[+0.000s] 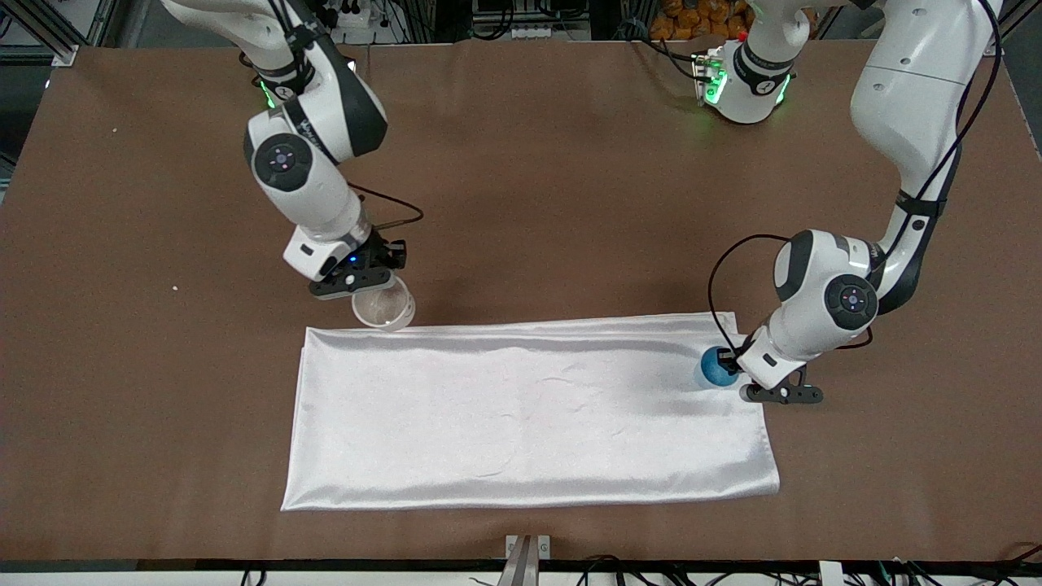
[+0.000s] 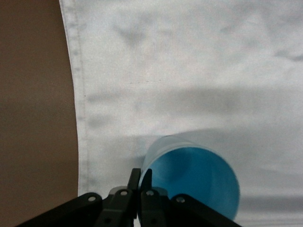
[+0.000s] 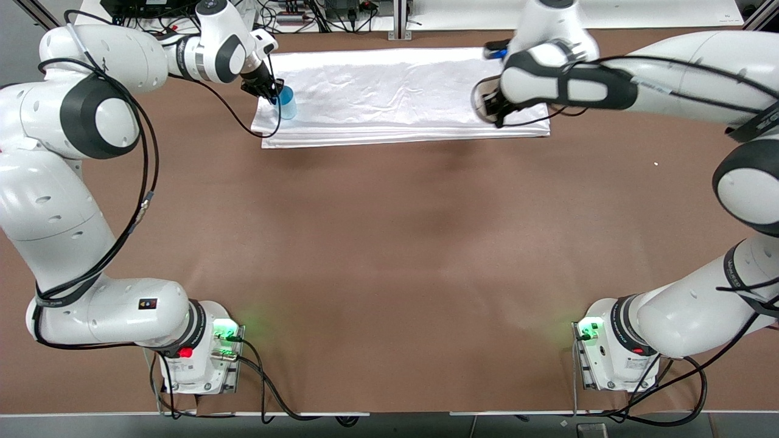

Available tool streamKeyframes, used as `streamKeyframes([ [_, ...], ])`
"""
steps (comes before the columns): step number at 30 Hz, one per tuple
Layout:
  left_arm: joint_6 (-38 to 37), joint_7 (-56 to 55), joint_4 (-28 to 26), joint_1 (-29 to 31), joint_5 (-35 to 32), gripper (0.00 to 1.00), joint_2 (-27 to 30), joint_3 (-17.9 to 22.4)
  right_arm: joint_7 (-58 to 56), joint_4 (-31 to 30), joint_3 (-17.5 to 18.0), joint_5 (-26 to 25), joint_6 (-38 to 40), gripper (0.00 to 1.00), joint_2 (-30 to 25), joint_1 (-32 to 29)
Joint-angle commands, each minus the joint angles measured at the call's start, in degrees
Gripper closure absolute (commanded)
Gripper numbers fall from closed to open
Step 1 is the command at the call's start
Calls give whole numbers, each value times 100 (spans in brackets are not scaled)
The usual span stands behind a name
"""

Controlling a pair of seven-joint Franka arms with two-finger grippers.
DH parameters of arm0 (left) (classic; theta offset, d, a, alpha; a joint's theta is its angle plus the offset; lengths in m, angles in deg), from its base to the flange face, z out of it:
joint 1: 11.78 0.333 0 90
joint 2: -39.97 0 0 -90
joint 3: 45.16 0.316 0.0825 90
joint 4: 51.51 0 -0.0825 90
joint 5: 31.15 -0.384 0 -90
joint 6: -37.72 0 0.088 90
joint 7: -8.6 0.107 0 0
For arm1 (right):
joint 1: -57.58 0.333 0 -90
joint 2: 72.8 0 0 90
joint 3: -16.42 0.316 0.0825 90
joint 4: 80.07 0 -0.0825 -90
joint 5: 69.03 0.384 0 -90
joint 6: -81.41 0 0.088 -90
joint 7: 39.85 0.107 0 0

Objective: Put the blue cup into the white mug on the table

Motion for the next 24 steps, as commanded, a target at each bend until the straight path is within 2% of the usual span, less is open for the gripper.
streamKeyframes([
  [1,33,-194,52,-16,-194,100,-17,6,653,-174,-31,14,-242,100,-90,514],
  [13,-187,-141,17,-16,-212,100,264,15,2060,-192,-40,-4,-1200,100,604,1437],
  [24,-933,-194,26,-191,-220,100,800,-73,2649,-192,-49,-65,-1780,100,1114,1859],
])
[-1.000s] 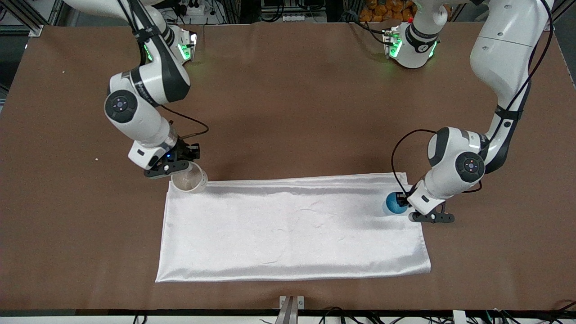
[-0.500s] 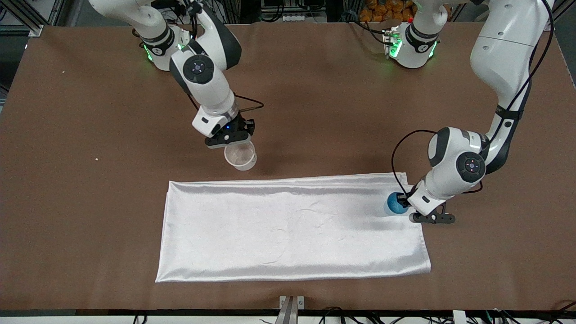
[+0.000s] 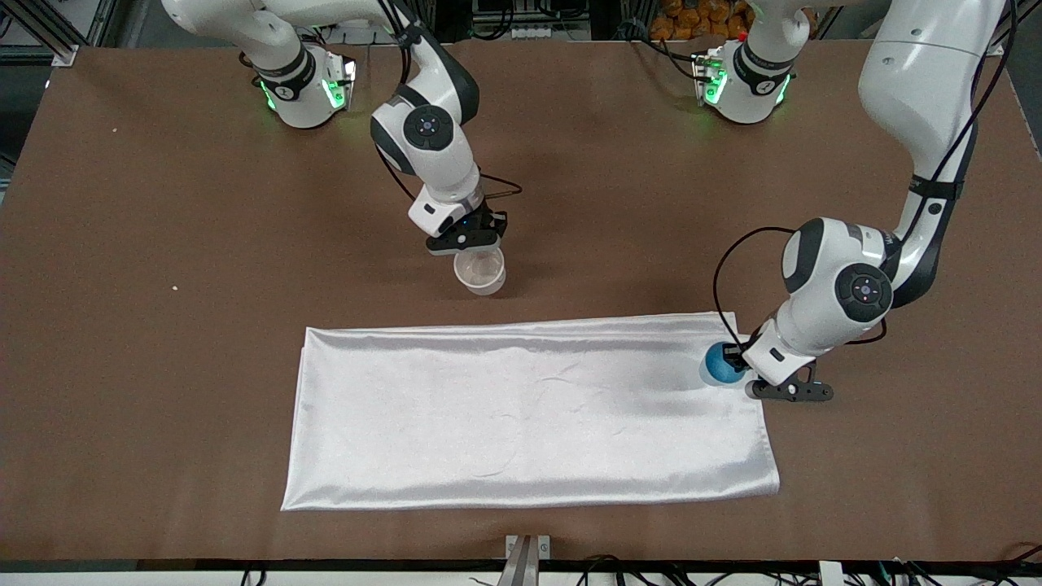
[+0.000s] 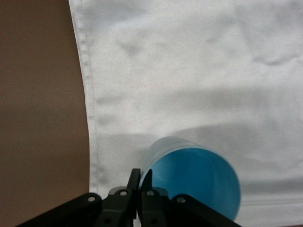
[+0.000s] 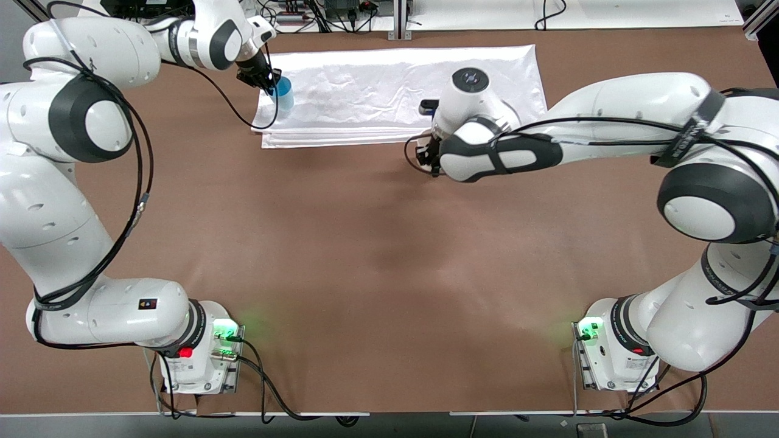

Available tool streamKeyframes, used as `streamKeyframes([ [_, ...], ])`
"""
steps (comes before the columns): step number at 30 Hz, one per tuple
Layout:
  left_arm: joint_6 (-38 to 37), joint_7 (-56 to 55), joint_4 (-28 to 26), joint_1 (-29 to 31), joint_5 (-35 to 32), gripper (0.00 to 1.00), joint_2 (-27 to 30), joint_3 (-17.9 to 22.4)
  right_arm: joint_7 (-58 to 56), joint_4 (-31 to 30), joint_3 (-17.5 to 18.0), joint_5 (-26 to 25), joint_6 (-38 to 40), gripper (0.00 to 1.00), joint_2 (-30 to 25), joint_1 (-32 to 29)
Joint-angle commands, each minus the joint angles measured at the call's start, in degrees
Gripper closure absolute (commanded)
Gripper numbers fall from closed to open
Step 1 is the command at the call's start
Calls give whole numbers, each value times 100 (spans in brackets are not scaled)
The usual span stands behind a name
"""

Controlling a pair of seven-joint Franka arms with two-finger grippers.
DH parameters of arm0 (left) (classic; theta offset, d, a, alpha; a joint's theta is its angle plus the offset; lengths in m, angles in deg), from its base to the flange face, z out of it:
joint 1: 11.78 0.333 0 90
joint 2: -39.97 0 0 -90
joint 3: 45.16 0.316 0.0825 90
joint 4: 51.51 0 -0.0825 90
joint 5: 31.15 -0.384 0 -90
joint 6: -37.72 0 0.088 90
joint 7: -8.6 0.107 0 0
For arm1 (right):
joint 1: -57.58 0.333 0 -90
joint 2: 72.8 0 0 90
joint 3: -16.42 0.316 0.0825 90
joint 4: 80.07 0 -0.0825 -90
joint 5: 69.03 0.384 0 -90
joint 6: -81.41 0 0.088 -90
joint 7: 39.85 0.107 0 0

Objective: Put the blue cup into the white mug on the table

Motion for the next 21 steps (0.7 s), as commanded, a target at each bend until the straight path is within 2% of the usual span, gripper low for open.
streamKeyframes([
  [1,-447,-203,-64,-169,-181,100,429,-18,338,21,-52,-67,-268,100,192,189],
  [6,-685,-360,-64,-275,-181,100,640,-123,400,30,-61,-76,-321,100,272,251],
  [7,-746,-431,-73,-275,-181,100,676,-184,417,30,-61,-76,-321,95,280,251],
  [9,-843,-598,-82,-266,-181,100,720,-307,487,30,-61,-76,-321,79,307,251],
  [13,-993,-844,-73,-275,-181,100,825,-475,514,47,-69,-76,-312,36,333,242],
  [14,-1010,-853,-73,-266,-181,100,834,-510,523,47,-69,-76,-312,28,333,242],
  [17,-1151,-879,-82,-266,-181,100,922,-589,514,56,-78,-76,-277,14,333,208],
  [18,-1221,-923,-82,-275,-181,100,939,-607,514,65,-78,-76,-259,3,324,190],
  [19,-1265,-984,-82,-266,-181,100,948,-642,514,65,-78,-76,-242,0,298,190],
  [21,-1335,-1072,-82,-258,-181,100,992,-721,505,73,-78,-67,-233,0,263,172],
])
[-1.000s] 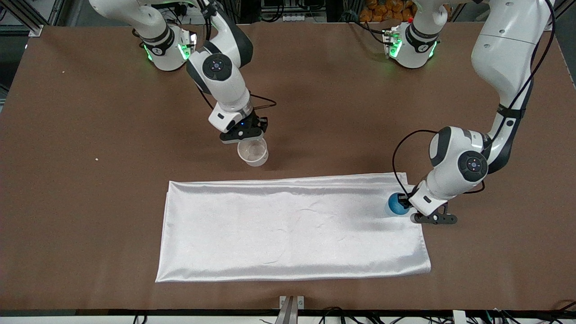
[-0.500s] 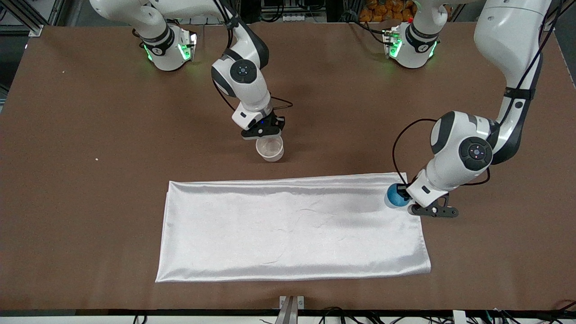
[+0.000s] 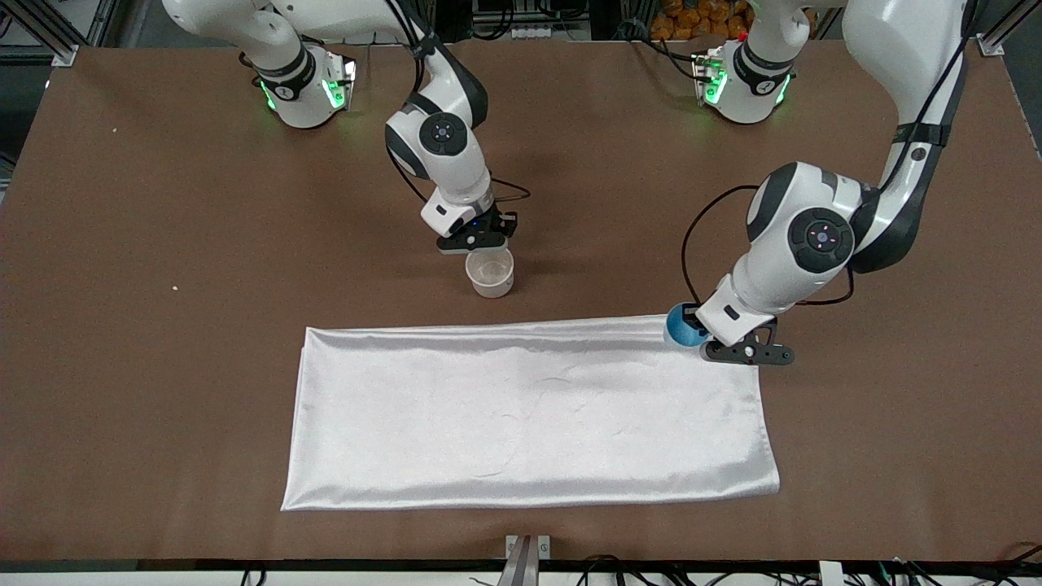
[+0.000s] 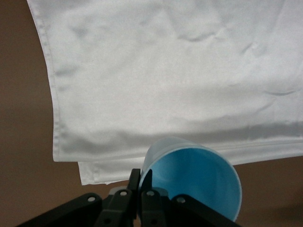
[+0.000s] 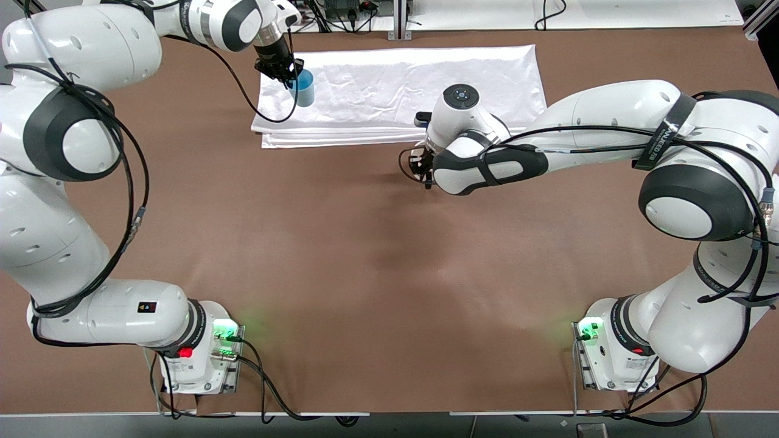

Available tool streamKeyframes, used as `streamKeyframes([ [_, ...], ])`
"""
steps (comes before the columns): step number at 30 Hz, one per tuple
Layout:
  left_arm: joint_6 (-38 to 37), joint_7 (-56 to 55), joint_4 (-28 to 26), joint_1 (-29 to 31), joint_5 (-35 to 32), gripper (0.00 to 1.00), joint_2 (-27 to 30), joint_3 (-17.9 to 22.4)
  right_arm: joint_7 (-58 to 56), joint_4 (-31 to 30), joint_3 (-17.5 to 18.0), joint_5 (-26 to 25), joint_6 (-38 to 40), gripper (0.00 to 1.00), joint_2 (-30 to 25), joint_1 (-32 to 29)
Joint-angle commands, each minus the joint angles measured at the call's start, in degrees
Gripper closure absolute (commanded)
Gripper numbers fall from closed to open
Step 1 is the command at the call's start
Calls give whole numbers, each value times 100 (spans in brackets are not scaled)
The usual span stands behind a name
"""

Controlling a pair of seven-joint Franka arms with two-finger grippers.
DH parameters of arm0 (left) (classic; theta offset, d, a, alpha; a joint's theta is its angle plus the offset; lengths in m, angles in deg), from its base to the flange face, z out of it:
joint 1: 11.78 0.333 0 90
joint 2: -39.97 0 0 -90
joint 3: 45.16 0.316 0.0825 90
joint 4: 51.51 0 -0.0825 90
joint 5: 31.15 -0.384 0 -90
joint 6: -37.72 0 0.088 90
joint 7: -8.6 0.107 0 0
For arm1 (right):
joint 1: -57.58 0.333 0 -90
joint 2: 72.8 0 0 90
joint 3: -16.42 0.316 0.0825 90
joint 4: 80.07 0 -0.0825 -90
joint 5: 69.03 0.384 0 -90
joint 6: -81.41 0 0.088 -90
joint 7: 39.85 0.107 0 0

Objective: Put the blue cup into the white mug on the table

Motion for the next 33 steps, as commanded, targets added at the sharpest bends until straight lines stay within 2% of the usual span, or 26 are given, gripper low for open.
streamKeyframes([
  [1,-282,-347,-88,30,-175,100,256,-170,138,59,-20,-65,73,0,-58,-37],
  [4,-405,-443,-88,21,-175,100,318,-197,130,173,-20,-65,344,0,-155,-133],
  [10,-713,-821,-70,30,-175,100,388,-539,-20,849,-20,-65,1627,0,-322,-502],
  [17,-880,-1374,-53,30,-175,100,528,-970,-1335,1614,-11,-3,2700,0,-269,-1327],
  [25,-880,-2332,-44,-58,-166,100,459,-1585,-2278,1834,-20,6,2939,0,-208,-1935],
  [33,-828,-3255,272,-690,-184,100,221,-1621,-3428,1817,-20,-3,2728,0,109,-2682],
])
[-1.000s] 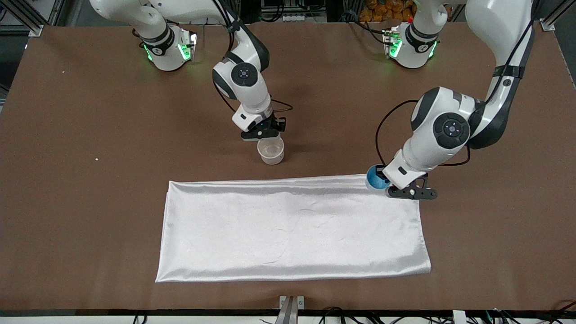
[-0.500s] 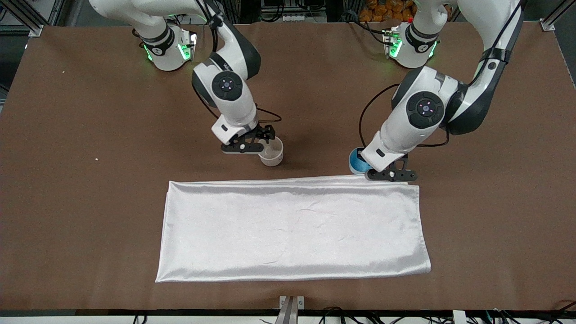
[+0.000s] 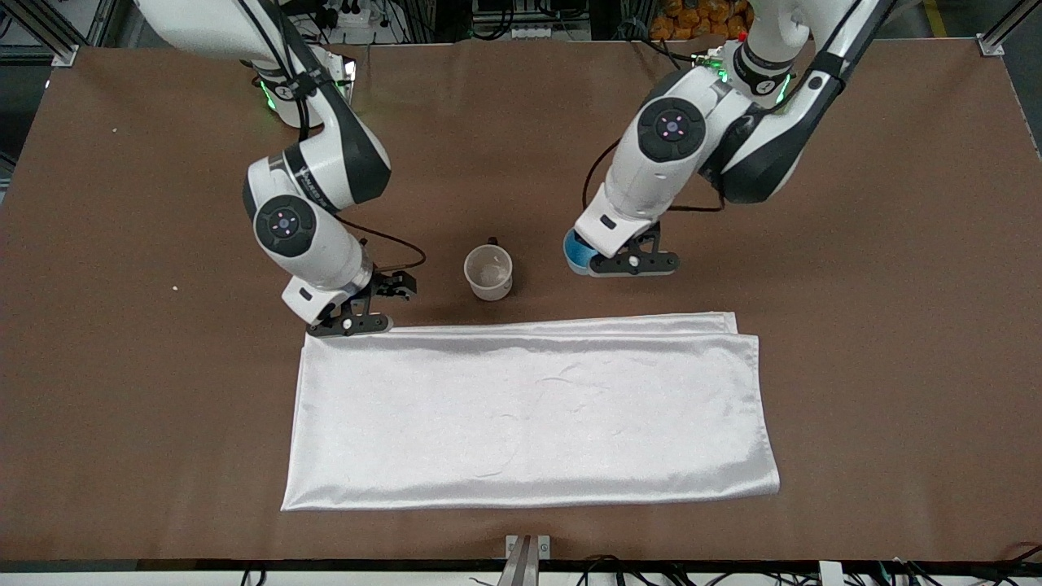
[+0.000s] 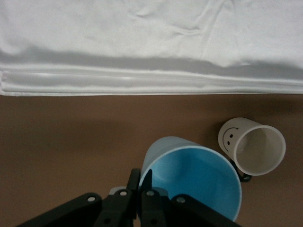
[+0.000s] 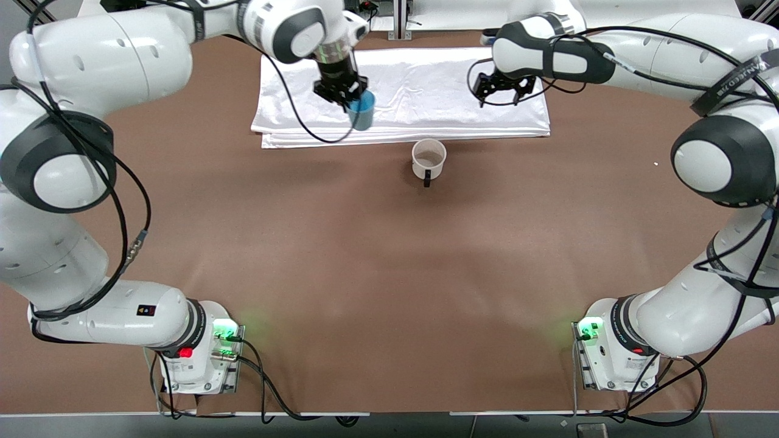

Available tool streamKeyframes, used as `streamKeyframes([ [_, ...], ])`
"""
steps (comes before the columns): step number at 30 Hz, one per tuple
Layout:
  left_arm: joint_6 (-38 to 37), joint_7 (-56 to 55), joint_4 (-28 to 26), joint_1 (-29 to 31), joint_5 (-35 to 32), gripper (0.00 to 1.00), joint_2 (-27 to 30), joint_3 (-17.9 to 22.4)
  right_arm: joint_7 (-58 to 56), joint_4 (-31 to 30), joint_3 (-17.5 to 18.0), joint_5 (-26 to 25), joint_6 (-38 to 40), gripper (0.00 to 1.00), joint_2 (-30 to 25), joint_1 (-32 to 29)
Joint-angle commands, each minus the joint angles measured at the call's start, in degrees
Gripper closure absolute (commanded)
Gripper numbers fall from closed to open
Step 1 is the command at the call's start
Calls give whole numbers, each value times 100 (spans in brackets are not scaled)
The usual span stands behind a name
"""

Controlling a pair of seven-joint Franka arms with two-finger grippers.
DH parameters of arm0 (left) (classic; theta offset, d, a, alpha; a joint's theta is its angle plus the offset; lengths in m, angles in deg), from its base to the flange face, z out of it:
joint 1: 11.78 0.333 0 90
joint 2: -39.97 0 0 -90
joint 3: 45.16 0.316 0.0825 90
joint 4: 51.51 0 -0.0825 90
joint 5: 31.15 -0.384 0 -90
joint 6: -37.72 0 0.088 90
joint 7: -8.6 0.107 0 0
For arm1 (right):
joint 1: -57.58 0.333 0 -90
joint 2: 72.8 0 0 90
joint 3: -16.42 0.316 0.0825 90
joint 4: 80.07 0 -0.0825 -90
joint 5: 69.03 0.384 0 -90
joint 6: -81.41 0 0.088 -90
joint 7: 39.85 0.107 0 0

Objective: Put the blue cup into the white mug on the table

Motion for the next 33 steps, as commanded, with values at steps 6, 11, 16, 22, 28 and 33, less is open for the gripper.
streamKeyframes([
  [6,110,-885,517,-657,-171,100,-452,8,-1484,107,103,20,-99,0,314,-1113],
  [11,461,-1210,597,-868,-372,100,-698,17,-1696,63,103,20,-55,0,244,-1395],
  [16,830,-1764,710,-1167,-838,100,-1111,17,-1643,-16,103,20,15,0,-90,-1562],
  [22,848,-2326,1088,-1554,-1278,100,-1603,140,-1634,-534,103,-50,33,0,-888,-1615],
  [28,857,-2424,1177,-2151,-1270,100,-1639,684,-1617,-1052,103,-129,50,0,-1785,-1870],
  [33,892,-2424,1291,-2468,-1252,100,-1762,1028,-1459,-1247,103,-261,322,0,-2313,-1870],
])
